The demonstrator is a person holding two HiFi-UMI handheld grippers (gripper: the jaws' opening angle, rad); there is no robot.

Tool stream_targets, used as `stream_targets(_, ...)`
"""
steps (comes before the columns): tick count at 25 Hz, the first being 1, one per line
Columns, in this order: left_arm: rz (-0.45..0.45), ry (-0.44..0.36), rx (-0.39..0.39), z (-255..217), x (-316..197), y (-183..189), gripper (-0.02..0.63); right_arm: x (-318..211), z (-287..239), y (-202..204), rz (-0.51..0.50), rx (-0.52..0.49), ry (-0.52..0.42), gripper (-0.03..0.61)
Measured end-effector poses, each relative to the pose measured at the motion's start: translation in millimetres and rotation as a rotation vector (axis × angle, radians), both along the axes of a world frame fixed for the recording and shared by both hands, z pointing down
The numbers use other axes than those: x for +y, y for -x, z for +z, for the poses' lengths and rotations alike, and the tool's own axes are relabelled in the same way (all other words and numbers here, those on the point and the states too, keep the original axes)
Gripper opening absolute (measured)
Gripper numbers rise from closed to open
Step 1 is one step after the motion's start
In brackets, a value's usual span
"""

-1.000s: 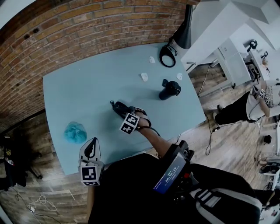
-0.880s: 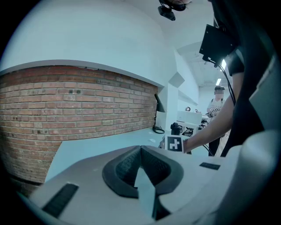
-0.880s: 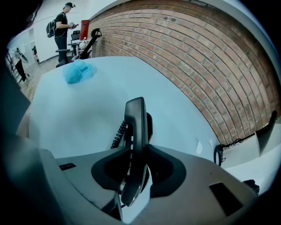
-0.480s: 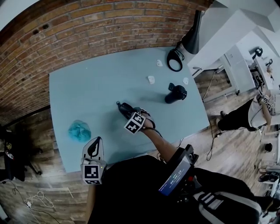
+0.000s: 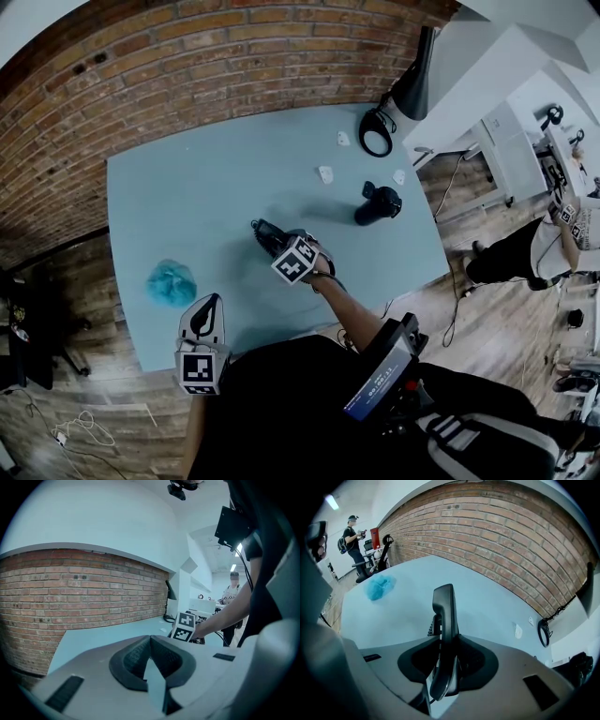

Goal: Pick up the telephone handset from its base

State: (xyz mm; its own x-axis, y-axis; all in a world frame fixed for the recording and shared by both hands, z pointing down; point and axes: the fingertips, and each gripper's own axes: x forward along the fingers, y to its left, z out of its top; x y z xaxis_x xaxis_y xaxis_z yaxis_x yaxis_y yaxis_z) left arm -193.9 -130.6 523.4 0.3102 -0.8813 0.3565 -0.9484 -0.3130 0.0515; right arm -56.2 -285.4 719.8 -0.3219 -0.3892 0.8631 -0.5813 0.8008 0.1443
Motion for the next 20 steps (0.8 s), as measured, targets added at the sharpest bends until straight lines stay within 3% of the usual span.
stream_targets(20, 0.032, -0.007, 0.003, -1.0, -8.0, -3.3, 0.018, -31.8, -72.5, 6.9, 0.196, -0.33, 0.013, 0.133)
